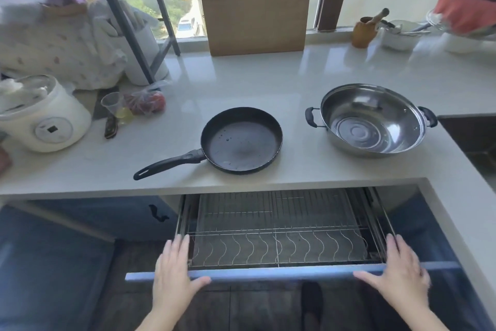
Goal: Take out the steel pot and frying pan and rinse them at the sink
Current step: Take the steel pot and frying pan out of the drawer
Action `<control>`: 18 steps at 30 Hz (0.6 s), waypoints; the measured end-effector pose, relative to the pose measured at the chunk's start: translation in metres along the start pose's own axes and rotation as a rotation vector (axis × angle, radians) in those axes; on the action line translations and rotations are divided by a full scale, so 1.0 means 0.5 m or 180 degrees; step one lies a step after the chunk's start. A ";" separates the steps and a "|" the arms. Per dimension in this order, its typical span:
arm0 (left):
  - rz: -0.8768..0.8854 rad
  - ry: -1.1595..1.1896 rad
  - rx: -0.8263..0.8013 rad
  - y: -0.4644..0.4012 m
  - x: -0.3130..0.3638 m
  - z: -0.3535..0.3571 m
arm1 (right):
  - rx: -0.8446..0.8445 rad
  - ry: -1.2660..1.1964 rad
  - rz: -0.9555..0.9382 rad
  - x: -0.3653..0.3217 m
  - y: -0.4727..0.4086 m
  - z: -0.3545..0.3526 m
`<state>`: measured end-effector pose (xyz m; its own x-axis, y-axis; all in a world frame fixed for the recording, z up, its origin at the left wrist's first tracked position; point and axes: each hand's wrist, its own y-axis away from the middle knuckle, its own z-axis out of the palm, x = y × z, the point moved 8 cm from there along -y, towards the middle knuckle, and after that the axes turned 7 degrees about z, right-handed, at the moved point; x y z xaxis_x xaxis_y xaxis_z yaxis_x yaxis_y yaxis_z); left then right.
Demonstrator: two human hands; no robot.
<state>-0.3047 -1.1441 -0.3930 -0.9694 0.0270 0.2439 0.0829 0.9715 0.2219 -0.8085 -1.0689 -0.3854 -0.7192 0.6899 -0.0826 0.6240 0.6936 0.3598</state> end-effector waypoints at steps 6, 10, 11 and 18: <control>-0.2389 0.1541 0.0514 0.045 -0.068 0.018 | -0.0244 -0.1361 0.1431 0.053 -0.012 0.057; -0.2417 0.1761 0.0026 -0.019 -0.020 0.049 | -0.0450 -0.1124 0.1219 -0.018 -0.057 0.075; -0.2409 0.1800 0.0016 -0.039 -0.009 0.050 | -0.0448 -0.1132 0.1234 -0.032 -0.071 0.074; -0.2264 0.1498 0.0165 -0.133 0.007 0.042 | -0.0311 -0.1127 0.1193 -0.091 -0.149 0.044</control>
<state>-0.3183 -1.2038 -0.4267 -0.5889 -0.6828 0.4324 -0.5309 0.7302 0.4301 -0.8154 -1.1472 -0.4289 -0.2941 0.9266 -0.2345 0.7752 0.3747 0.5086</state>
